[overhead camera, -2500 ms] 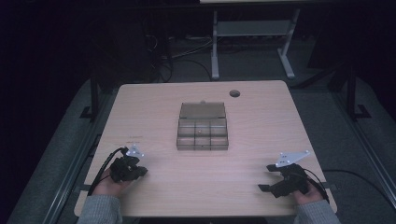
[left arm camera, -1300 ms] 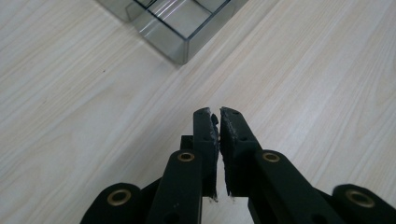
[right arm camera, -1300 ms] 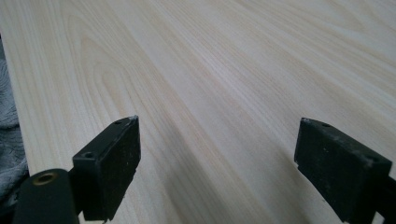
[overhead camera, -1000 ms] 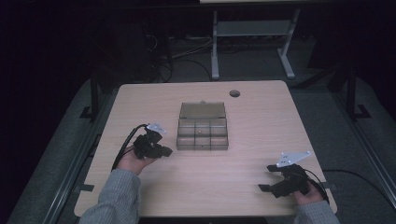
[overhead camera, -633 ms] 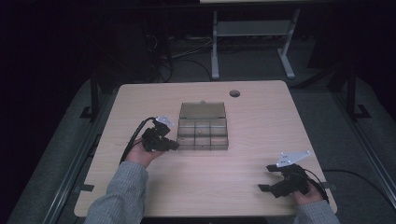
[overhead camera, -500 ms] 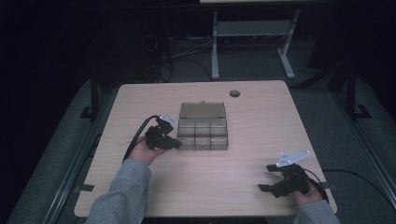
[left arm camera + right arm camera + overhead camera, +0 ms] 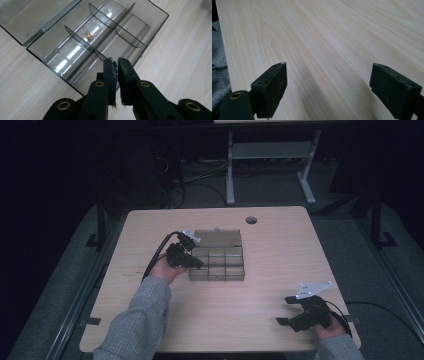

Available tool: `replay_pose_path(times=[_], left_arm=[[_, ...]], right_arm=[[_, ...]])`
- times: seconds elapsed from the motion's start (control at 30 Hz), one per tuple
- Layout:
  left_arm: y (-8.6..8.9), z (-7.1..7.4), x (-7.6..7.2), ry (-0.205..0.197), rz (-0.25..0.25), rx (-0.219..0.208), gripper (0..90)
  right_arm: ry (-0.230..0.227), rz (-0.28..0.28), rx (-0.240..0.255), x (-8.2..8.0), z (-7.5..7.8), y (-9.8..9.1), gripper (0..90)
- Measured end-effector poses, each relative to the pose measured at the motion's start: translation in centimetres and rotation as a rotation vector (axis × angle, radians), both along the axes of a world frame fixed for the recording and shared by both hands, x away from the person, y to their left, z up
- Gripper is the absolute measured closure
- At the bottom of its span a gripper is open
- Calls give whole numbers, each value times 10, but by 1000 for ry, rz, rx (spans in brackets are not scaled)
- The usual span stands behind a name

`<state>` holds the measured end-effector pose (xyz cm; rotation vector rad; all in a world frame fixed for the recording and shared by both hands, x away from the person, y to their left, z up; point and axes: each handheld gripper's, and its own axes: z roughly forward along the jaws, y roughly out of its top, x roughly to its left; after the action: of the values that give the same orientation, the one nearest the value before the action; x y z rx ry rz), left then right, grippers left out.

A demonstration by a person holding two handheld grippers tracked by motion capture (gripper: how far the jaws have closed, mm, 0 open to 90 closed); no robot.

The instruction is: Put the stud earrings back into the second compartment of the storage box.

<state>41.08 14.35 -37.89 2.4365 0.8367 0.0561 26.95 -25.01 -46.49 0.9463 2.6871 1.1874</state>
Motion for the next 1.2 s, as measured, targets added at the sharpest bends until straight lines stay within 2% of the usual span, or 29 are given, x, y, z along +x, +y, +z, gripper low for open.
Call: replay_pose_path(times=[0.3, 0.37, 0.53, 0.63, 0.9, 1.13, 1.2], left_arm=[[-17, -2, 19, 15, 1, 13, 849], [-22, -4, 23, 20, 15, 4, 849], [-30, -4, 33, 17, -2, 26, 849], [-34, -6, 38, 23, 6, 23, 849], [-49, -19, 52, 49, 17, 23, 849], [-58, -34, 63, 82, 52, 5, 849], [-60, -39, 65, 88, 56, 11, 849]], right_arm=[[2, 0, 5, 0, 0, -1, 145], [1, 0, 5, 0, 0, -1, 145], [-2, -1, 10, 0, 0, -2, 145], [-3, -1, 12, 0, 1, -2, 145], [-3, -3, 19, 0, 0, -2, 145], [0, -4, 23, 0, 0, -2, 145], [-1, -3, 23, 0, 0, -2, 145]])
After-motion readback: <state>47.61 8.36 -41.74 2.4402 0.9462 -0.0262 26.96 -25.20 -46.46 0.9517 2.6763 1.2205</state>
